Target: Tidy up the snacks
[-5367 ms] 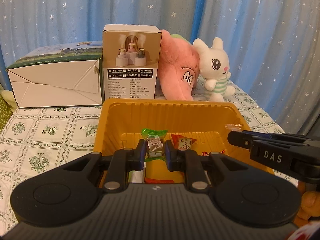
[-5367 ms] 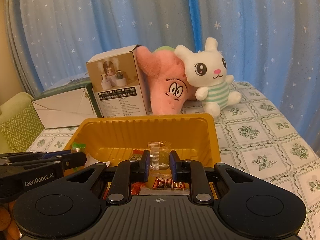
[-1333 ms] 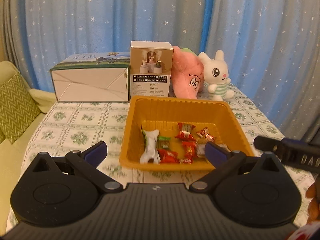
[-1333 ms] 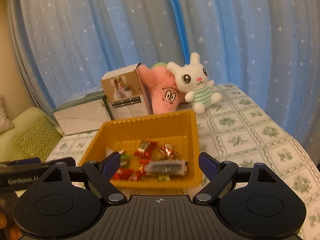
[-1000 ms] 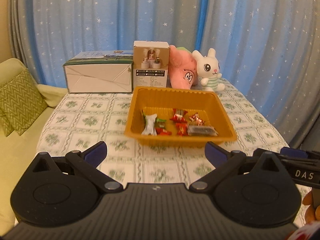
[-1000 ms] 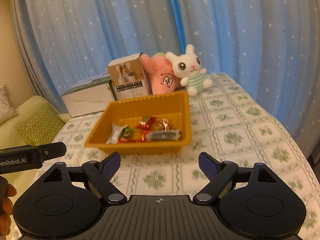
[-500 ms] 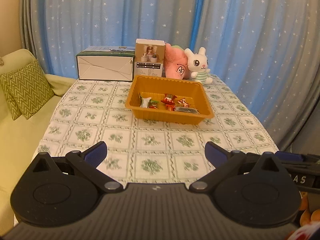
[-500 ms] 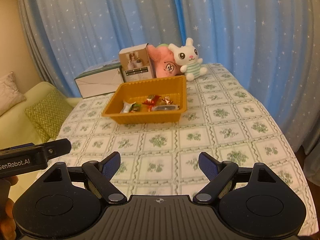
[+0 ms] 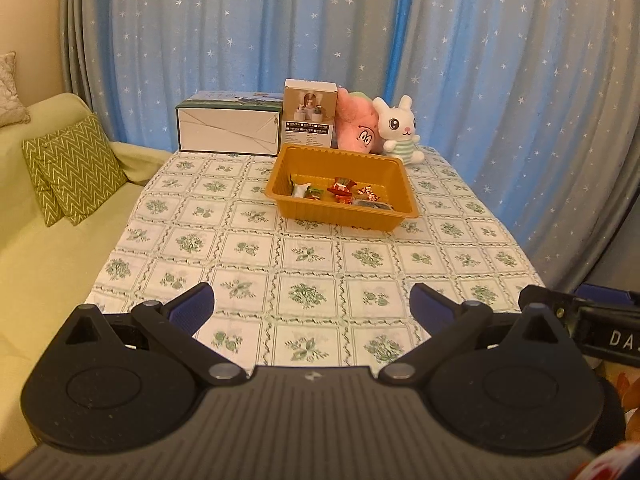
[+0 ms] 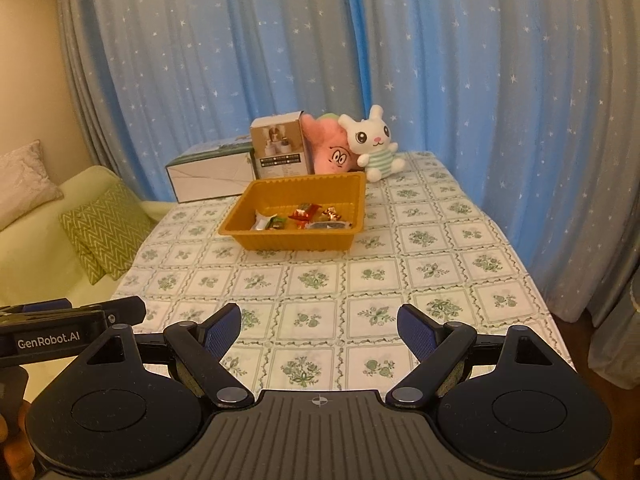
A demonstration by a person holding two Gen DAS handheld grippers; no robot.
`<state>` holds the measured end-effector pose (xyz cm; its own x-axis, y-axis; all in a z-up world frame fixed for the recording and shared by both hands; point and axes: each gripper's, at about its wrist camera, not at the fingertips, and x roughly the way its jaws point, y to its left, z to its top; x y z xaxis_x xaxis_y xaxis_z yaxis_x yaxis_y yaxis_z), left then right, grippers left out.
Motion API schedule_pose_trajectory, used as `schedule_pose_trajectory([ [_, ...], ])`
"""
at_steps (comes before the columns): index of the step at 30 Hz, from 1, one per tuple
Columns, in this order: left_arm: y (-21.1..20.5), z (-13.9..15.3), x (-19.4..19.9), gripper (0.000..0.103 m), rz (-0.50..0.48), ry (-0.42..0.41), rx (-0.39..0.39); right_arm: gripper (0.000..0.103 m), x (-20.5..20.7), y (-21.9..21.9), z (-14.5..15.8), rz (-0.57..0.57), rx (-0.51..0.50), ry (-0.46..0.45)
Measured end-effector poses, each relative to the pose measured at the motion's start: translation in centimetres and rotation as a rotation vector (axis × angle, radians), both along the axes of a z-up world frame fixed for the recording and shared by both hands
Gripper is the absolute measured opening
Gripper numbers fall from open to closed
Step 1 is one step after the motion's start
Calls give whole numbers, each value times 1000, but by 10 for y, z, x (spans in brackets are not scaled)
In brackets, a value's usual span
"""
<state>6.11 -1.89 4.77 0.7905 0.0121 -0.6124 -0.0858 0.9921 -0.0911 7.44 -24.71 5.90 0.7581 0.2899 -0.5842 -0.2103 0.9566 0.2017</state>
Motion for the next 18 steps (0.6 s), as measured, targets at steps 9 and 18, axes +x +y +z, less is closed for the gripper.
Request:
schedule_pose_trajectory([
  [9,0,9,-37,103,-7,-9,46,85,-32,-2,8,15,-10,12],
  [18,-5,14,-65,103,-14,-12,28,85,-58,0,14,27,-38,-11],
])
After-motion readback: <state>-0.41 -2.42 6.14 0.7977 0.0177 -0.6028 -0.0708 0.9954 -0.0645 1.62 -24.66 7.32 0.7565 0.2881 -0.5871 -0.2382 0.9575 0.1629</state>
